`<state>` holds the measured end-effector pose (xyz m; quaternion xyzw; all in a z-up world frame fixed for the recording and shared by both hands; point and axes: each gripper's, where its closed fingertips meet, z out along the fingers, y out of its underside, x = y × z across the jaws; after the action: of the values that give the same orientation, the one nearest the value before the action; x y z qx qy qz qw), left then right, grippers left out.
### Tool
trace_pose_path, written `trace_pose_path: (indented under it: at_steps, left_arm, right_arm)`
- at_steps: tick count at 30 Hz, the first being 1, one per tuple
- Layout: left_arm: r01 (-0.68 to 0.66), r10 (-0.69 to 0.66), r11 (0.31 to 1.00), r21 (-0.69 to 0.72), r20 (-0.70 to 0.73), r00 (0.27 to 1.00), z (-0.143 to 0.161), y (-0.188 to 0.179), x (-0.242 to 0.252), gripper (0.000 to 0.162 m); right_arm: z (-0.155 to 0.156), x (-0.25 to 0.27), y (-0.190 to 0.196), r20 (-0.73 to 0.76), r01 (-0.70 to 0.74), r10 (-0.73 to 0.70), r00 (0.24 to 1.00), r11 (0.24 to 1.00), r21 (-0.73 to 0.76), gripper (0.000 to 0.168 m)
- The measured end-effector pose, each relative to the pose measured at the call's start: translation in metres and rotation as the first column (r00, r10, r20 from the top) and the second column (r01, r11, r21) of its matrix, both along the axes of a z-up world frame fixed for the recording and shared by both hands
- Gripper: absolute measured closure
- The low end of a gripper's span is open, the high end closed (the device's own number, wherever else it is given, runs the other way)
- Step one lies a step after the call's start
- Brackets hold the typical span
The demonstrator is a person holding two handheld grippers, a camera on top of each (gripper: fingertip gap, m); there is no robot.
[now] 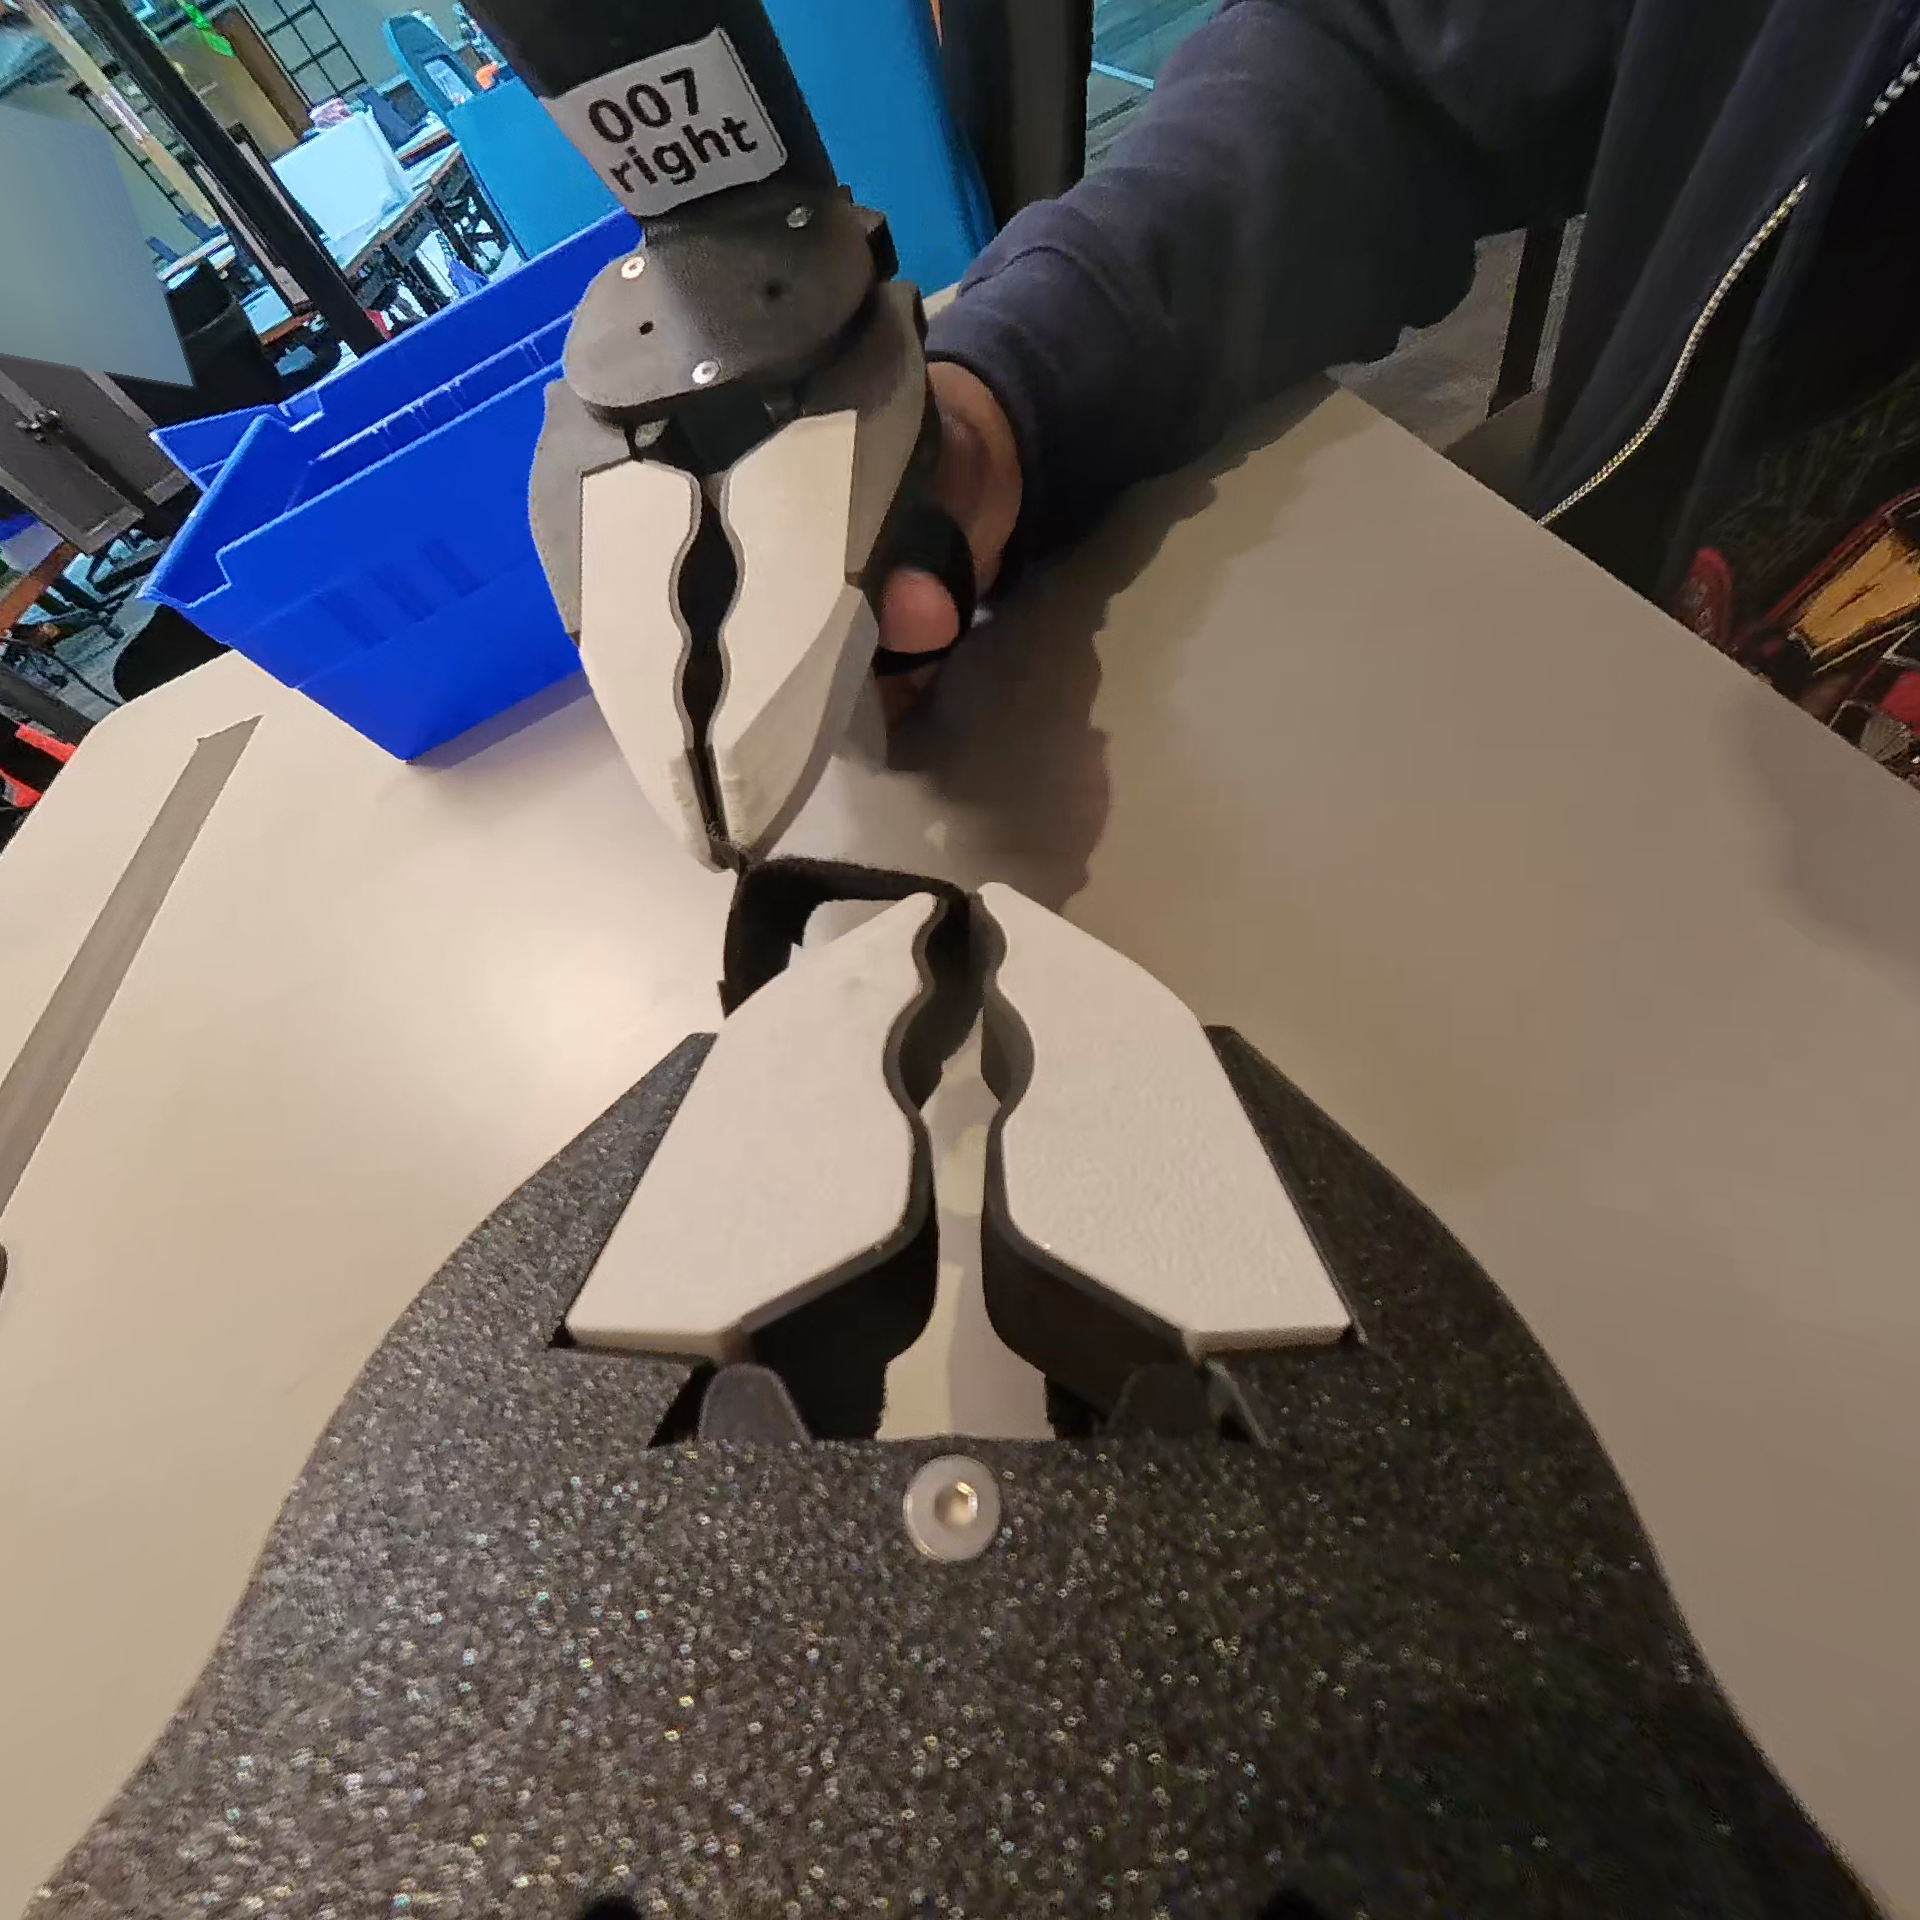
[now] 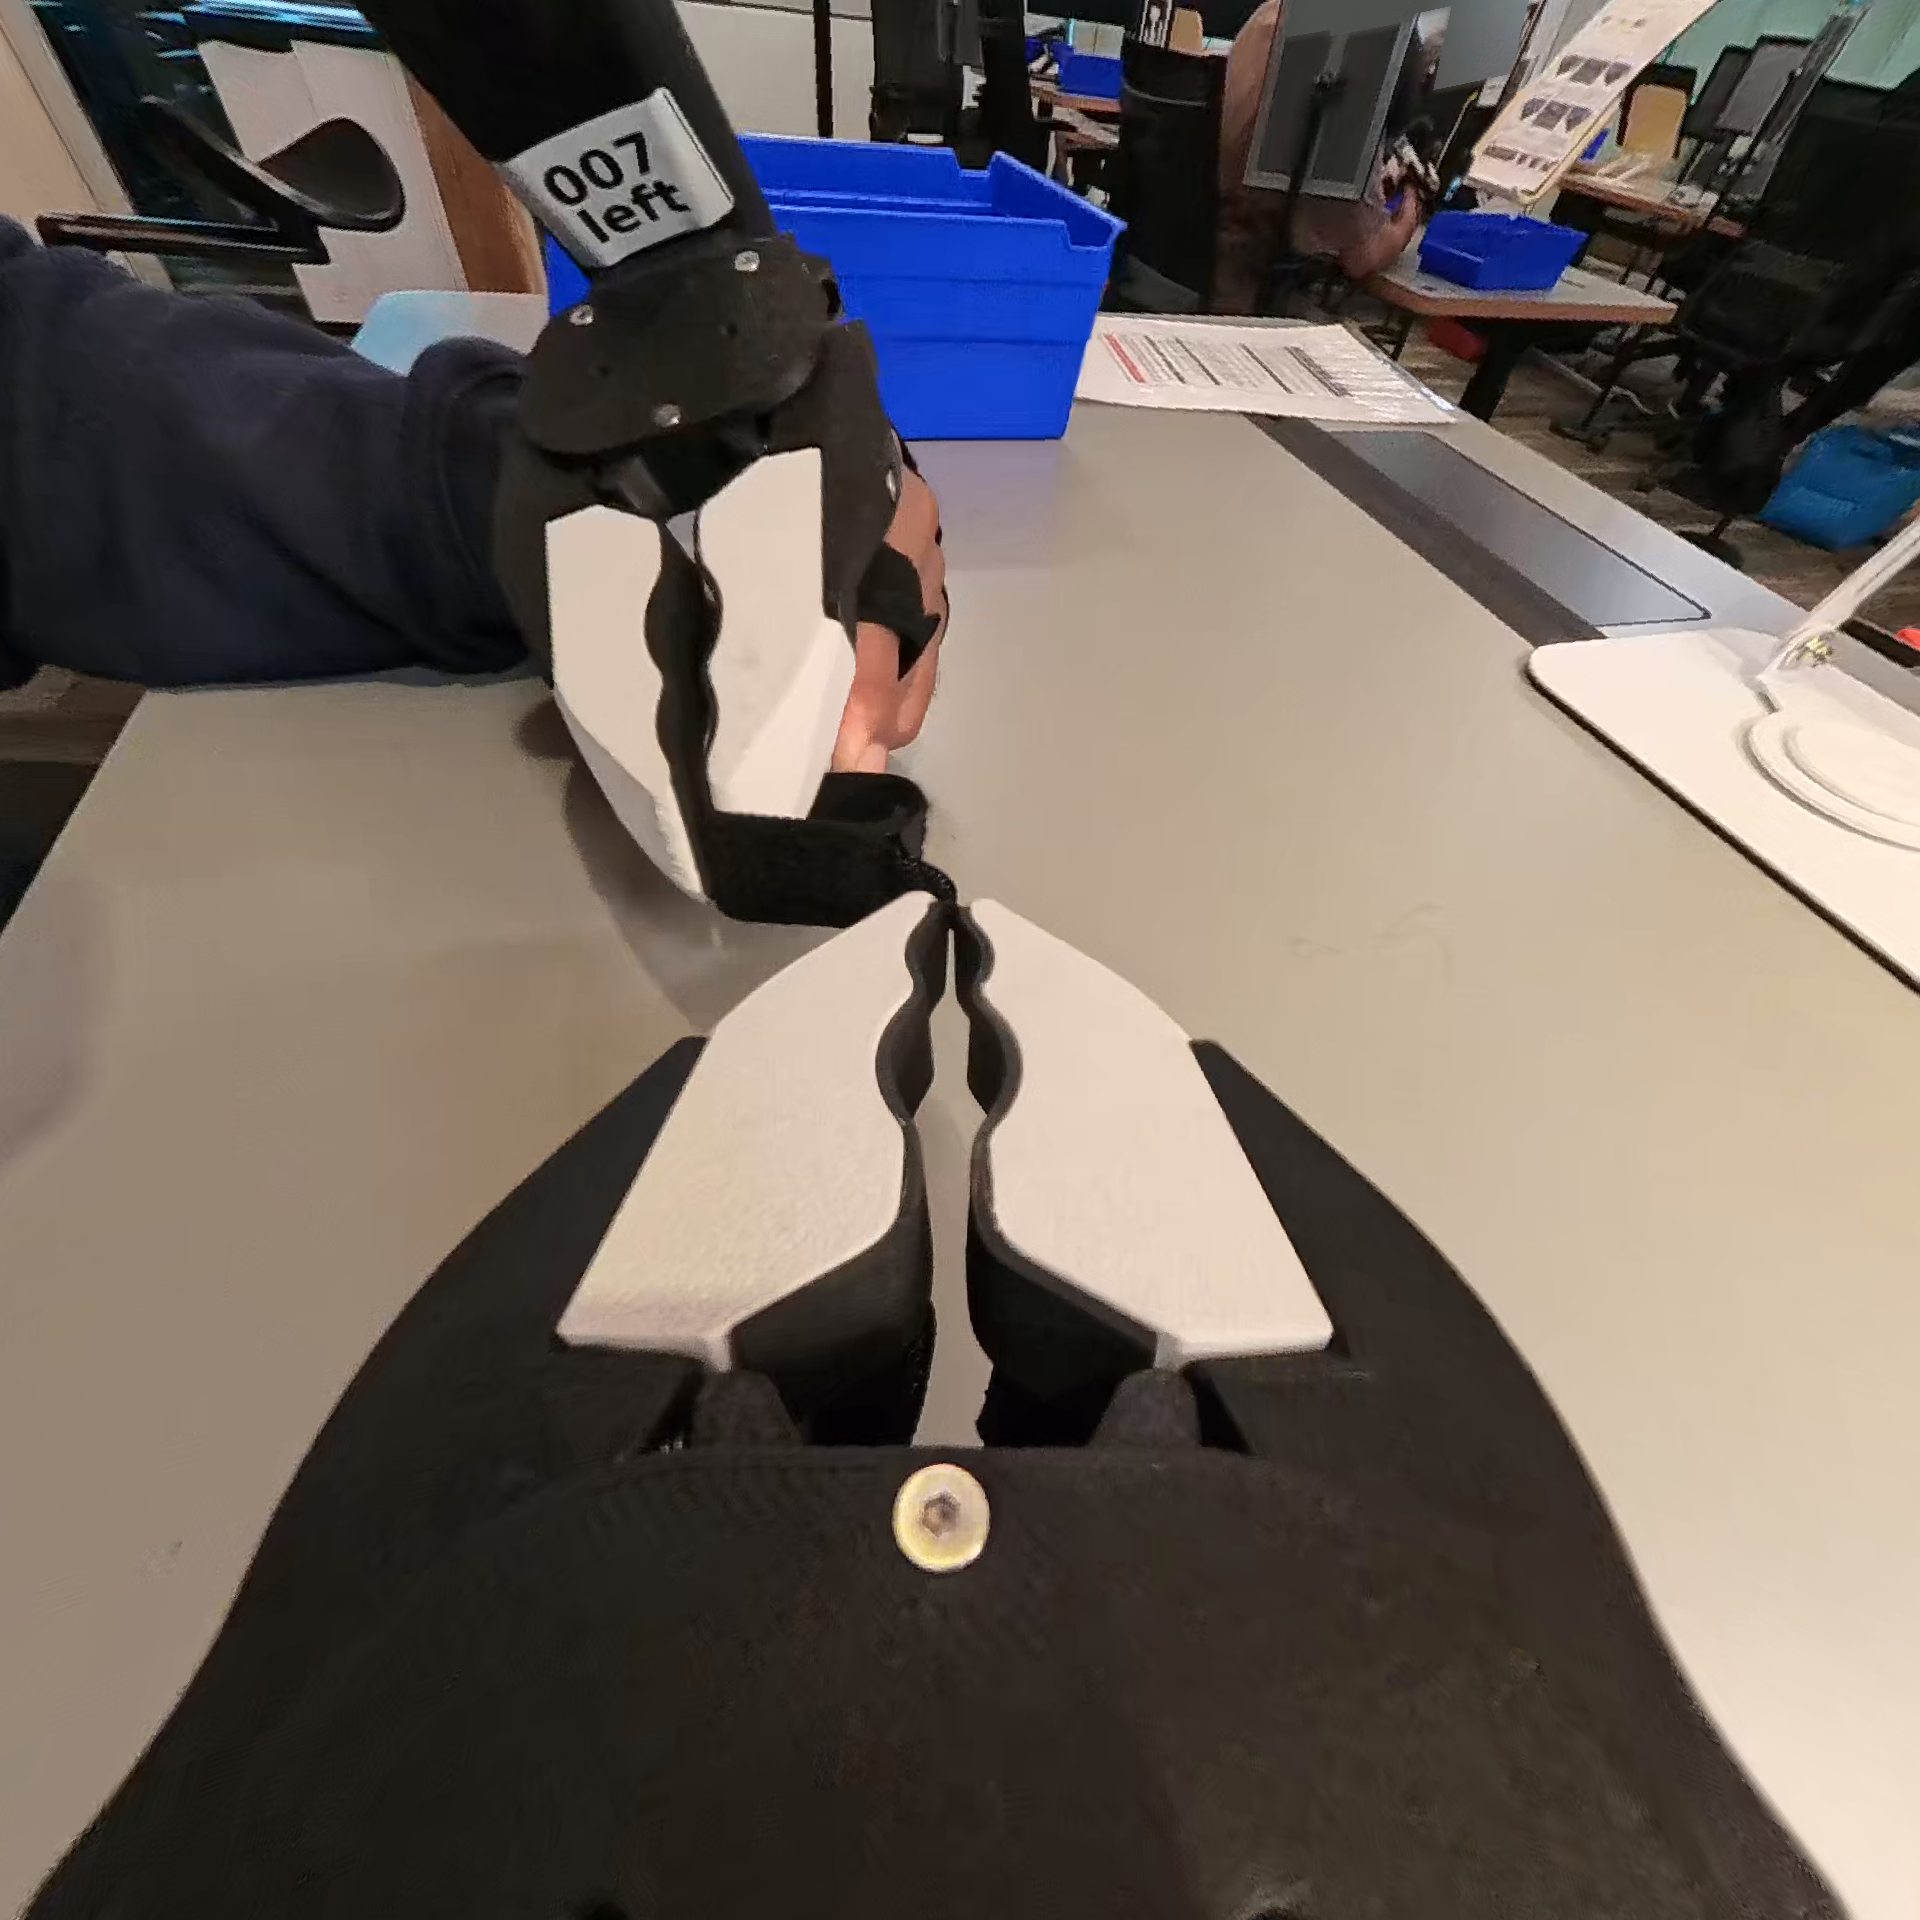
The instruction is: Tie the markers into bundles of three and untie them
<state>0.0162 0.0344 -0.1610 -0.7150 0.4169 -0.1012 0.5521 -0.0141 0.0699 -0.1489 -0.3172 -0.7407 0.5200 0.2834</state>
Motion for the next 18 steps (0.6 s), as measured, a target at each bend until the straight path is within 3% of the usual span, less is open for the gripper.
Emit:
trace_pose_path:
  at_steps: [18]
  left_arm:
    - [0.078, -0.078, 0.997, 0.002, -0.068, 0.995, -0.005, -0.006, 0.011, 0.160]
  right_arm:
    - [-0.007, -0.005, 0.006, 0.061, 0.054, -0.054, 0.997, 0.999, 0.001, 0.168]
